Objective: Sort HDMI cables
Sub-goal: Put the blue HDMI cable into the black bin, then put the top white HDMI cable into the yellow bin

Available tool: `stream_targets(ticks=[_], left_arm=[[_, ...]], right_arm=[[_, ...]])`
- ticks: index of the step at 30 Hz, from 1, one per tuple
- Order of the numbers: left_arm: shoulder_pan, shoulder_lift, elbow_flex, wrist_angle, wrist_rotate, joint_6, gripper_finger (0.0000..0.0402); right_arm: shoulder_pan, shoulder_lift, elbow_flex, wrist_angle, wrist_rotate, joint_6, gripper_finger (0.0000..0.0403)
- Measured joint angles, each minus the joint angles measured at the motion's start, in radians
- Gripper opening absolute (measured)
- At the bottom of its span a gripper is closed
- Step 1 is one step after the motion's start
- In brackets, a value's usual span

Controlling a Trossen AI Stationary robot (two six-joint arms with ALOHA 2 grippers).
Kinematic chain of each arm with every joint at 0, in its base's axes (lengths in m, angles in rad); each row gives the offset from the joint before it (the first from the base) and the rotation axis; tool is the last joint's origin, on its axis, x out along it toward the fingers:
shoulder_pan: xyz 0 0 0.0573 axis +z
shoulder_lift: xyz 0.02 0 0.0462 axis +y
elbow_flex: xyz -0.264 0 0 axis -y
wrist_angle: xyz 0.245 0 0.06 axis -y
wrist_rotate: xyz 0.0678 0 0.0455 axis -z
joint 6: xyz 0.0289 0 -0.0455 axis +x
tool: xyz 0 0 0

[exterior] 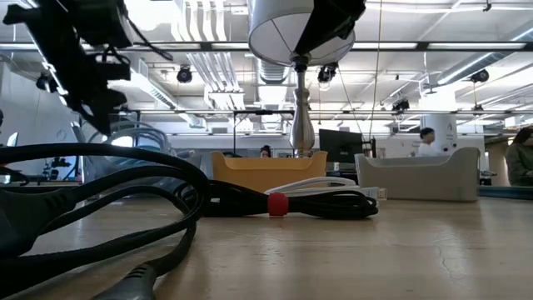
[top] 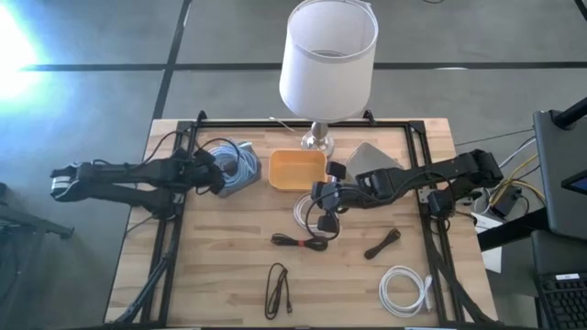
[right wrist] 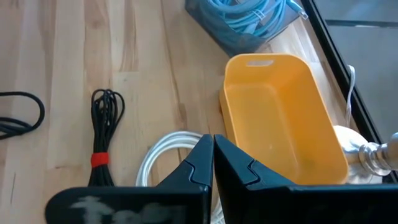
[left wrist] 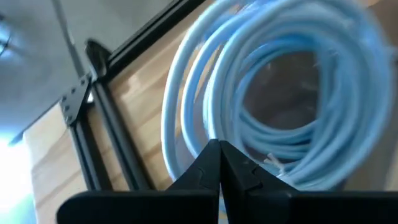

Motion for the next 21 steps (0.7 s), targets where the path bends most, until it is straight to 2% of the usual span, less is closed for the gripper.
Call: stream_targets(ticks=[12, 15, 21], left_arm=[[0.055, 0.003, -0.113, 0.112, 0.092, -0.007, 0.0001], [0.054, -0.003, -0.080, 0.087, 0.118, -0.022, 0.0003], [0.054, -0.009, 0.061, 0.028, 0.116, -0.005, 0.0009]], right_arm=[[0.000, 0.000, 0.000, -0.001, -0.002, 0.000, 0.0008], [0.000, 0.000, 0.000, -0.006, -0.002, 0.000, 0.0008], [0.000, -0.016, -0.001, -0.017, -0.002, -0.004, 0.0008]])
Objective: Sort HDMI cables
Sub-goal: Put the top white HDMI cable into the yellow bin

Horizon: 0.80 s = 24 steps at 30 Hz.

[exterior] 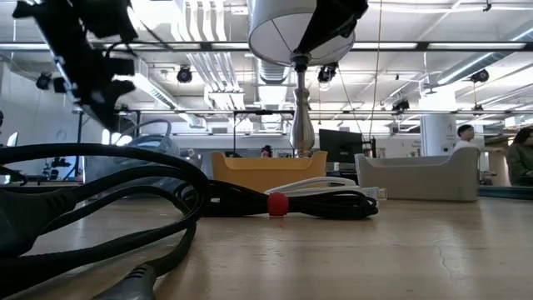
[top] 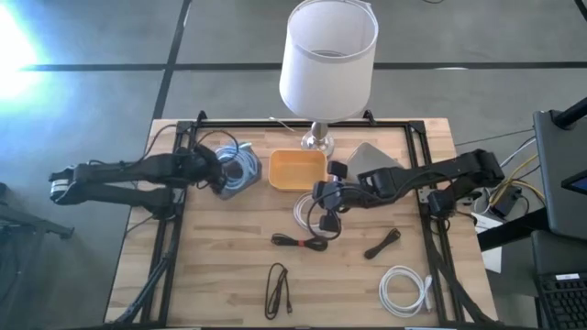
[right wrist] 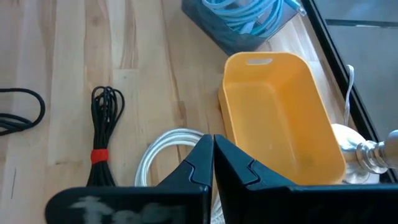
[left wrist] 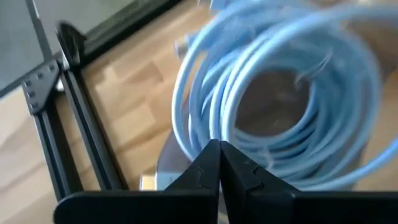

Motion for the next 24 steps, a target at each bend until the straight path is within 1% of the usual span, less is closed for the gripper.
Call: stream_targets(ticks=[4, 8, 11, 13, 15, 17, 20, 22, 24], left_arm=[[0.000, 0.000, 0.078, -0.005, -0.009, 0.041, 0.0010], [-0.010, -0.001, 0.119, 0.008, -0.013, 0.048, 0.0010], [-0.028, -0.001, 0.115, 0.079, 0.003, 0.071, 0.0011], [-0.040, -0.001, 0.102, 0.148, 0.045, 0.119, 0.0011], [-0.052, 0.000, 0.086, 0.242, 0.116, 0.189, 0.0011], [-0.063, -0.001, 0.063, 0.364, 0.207, 0.273, 0.0011], [-0.069, 0.004, 0.026, 0.564, 0.390, 0.388, 0.0012], [-0.070, 0.013, 0.002, 0.672, 0.501, 0.421, 0.0012], [-0.070, 0.022, -0.024, 0.757, 0.562, 0.426, 0.0012]], right_arm=[[0.000, -0.029, 0.000, -0.045, 0.000, -0.003, 0.0008], [0.000, -0.073, -0.025, -0.074, 0.001, -0.007, 0.0008], [0.000, -0.115, -0.083, -0.050, 0.000, -0.006, 0.0008], [0.000, -0.145, -0.145, -0.026, 0.000, 0.004, 0.0008], [0.000, -0.176, -0.218, 0.033, 0.000, 0.010, 0.0008], [0.000, -0.201, -0.297, 0.103, -0.002, 0.031, 0.0008], [0.000, -0.222, -0.397, 0.223, -0.008, 0.094, 0.0008], [0.000, -0.224, -0.443, 0.296, -0.007, 0.122, 0.0008], [0.000, -0.225, -0.474, 0.341, -0.008, 0.124, 0.0008]])
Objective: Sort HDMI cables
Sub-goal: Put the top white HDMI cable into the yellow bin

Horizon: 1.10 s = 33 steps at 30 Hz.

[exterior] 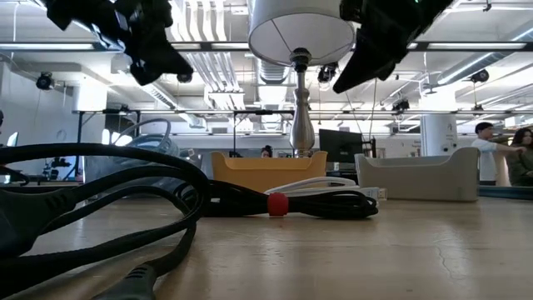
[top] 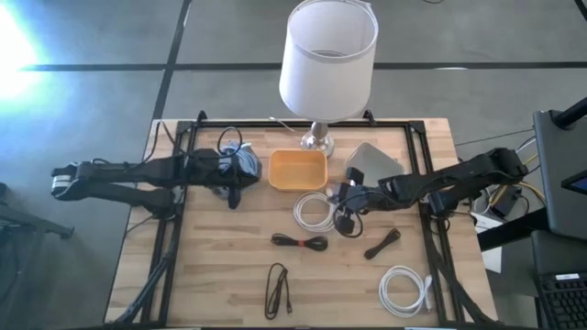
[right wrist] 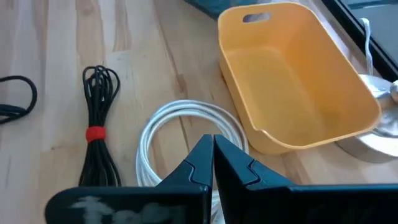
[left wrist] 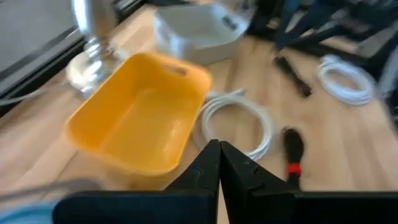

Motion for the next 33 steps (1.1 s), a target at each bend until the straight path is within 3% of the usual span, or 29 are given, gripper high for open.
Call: stream_targets(ticks=[11, 18, 23, 33], left_arm=[[0.001, 0.059, -0.044, 0.060, -0.017, 0.005, 0.0012], [0.001, 0.071, -0.044, 0.059, -0.017, 0.013, 0.0012], [0.001, 0.071, -0.044, 0.055, -0.017, 0.015, 0.0012], [0.001, 0.075, -0.050, 0.052, -0.017, 0.066, 0.0023]], right_arm=[[-0.001, 0.061, 0.028, 0.025, 0.007, -0.109, 0.0008], [-0.001, 0.122, 0.082, 0.066, 0.038, -0.279, 0.0008], [-0.001, 0.174, 0.134, 0.069, 0.037, -0.281, 0.0008], [-0.001, 0.310, 0.294, -0.135, 0.000, -0.280, 0.0008]])
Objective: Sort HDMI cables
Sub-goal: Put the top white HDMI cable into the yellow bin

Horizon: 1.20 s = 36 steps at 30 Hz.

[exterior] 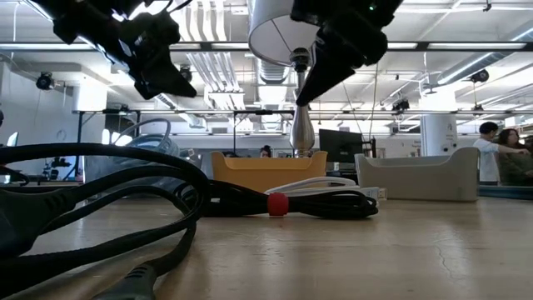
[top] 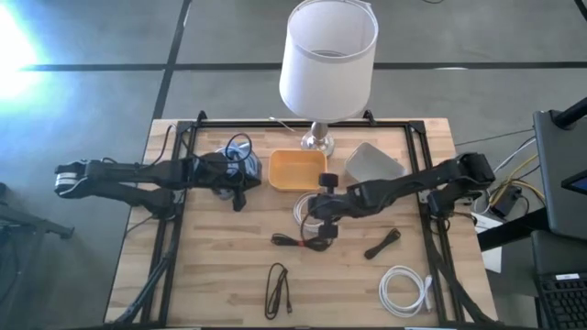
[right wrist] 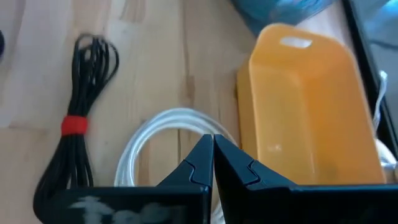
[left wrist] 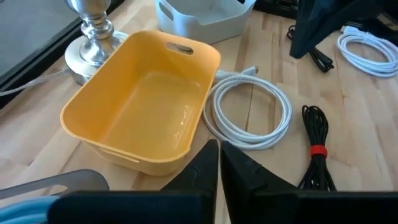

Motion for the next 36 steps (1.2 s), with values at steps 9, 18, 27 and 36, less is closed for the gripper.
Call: stream_targets(ticks=[9, 18, 27, 36], left_arm=[[0.000, 0.002, -0.005, -0.001, 0.000, -0.003, 0.0081], [-0.001, 0.004, -0.006, 0.006, 0.000, -0.030, 0.0092], [-0.002, 0.004, -0.006, 0.008, 0.000, -0.031, 0.0092], [-0.009, 0.027, -0.006, 0.096, 0.054, -0.029, 0.0092]], right_arm=[[0.000, 0.141, 0.138, -0.144, -0.001, -0.030, 0.0009], [0.000, 0.184, 0.211, -0.245, 0.004, -0.049, 0.0009], [0.001, -0.003, 0.061, -0.201, -0.100, 0.049, 0.0009], [0.003, -0.227, -0.263, 0.014, -0.126, 0.100, 0.0009]])
